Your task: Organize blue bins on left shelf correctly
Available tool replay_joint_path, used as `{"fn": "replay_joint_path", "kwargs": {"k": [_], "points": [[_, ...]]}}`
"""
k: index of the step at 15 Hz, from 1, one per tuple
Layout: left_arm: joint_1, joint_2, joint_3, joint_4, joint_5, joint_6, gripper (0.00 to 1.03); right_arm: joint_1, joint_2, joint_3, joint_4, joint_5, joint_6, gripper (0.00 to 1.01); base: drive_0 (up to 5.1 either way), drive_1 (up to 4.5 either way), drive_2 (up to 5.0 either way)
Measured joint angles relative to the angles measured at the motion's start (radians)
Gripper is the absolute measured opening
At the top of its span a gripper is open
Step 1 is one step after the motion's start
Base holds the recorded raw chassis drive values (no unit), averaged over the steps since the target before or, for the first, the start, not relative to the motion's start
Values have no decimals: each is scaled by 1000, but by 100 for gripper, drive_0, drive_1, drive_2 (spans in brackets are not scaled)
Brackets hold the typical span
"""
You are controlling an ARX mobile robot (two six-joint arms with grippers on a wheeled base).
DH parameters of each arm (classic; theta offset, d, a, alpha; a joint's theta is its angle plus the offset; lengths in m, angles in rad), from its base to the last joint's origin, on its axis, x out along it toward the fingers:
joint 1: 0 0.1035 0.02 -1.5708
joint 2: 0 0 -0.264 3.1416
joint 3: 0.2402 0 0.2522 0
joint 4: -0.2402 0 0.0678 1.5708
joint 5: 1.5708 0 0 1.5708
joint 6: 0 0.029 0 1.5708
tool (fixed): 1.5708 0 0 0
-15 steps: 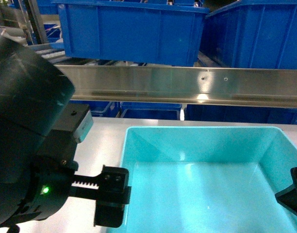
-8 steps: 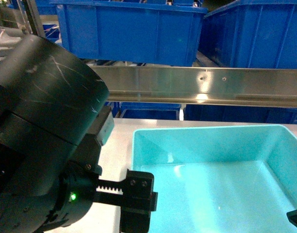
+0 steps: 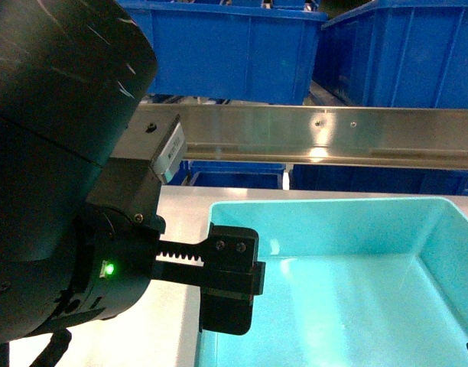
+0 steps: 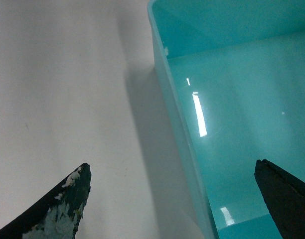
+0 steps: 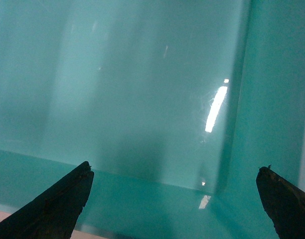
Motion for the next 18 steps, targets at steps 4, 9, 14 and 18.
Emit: {"fn": "replay_joint_path", "kwargs": {"k": [4, 9, 14, 18], "points": [[11, 84, 48, -29, 14, -49, 98, 70, 24, 39, -3, 23, -14, 98, 0, 0, 0], [1, 186, 89, -80, 39, -112, 98, 30, 83, 74, 31, 26, -66, 98, 0, 0, 0], [-28, 215, 129, -101, 27, -123, 98, -65, 154, 126, 77, 12, -117, 98, 0, 0, 0], [-50, 247, 160, -132, 25, -126, 98, -83, 175, 126, 87, -5, -143, 98, 0, 0, 0]]}}
